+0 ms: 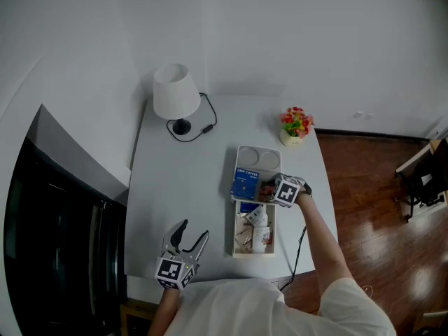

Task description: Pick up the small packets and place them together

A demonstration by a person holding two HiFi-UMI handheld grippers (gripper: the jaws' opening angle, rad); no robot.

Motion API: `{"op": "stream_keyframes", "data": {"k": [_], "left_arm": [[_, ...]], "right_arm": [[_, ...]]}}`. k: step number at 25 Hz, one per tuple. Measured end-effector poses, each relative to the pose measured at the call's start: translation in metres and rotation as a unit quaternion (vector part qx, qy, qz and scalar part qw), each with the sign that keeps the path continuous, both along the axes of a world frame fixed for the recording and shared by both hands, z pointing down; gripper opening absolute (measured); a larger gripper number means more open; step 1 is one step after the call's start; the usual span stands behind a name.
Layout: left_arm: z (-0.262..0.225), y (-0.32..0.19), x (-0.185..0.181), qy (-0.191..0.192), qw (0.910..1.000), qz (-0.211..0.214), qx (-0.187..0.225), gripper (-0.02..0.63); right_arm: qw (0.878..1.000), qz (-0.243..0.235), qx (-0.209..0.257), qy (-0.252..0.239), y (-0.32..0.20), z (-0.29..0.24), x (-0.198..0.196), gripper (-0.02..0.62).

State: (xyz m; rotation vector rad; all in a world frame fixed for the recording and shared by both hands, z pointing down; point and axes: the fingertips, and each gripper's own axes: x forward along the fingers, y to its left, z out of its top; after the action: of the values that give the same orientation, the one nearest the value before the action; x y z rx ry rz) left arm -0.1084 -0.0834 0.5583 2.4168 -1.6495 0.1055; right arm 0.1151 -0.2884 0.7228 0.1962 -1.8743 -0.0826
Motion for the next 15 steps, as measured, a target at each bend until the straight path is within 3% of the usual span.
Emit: {"op": "stream_keyframes", "data": {"k": [5, 6, 8, 10, 13, 15], "left_arm": [[-0.002, 0.000, 0.003, 0.001, 1.0000, 0.005, 0.004, 0.282], [-0.001, 0.000, 0.004, 0.001, 1.0000, 0.005, 0.005, 0.281], [-0.002, 0.000, 0.004, 0.001, 1.0000, 0.007, 0.007, 0.281], [-0.005, -0.001, 0.005, 0.003, 0.9999, 0.008, 0.013, 0.281], [-0.012, -0.004, 0.007, 0.017, 0.9995, 0.009, 0.026, 0.280], [-0.019, -0.006, 0.006, 0.021, 0.9991, 0.010, 0.035, 0.276]], "right_arm": [[0.999, 0.001, 0.041, -0.006, -0.007, -0.002, 0.004, 0.249], [0.999, 0.008, 0.047, -0.020, -0.009, -0.005, 0.003, 0.279], [0.997, 0.028, 0.055, -0.050, -0.008, -0.017, -0.002, 0.577], [0.990, 0.055, 0.080, -0.098, -0.003, -0.042, -0.010, 0.595], [0.960, 0.097, 0.115, -0.236, 0.017, -0.097, -0.028, 0.595], [0.923, 0.125, 0.113, -0.346, 0.041, -0.138, -0.043, 0.566]]}}
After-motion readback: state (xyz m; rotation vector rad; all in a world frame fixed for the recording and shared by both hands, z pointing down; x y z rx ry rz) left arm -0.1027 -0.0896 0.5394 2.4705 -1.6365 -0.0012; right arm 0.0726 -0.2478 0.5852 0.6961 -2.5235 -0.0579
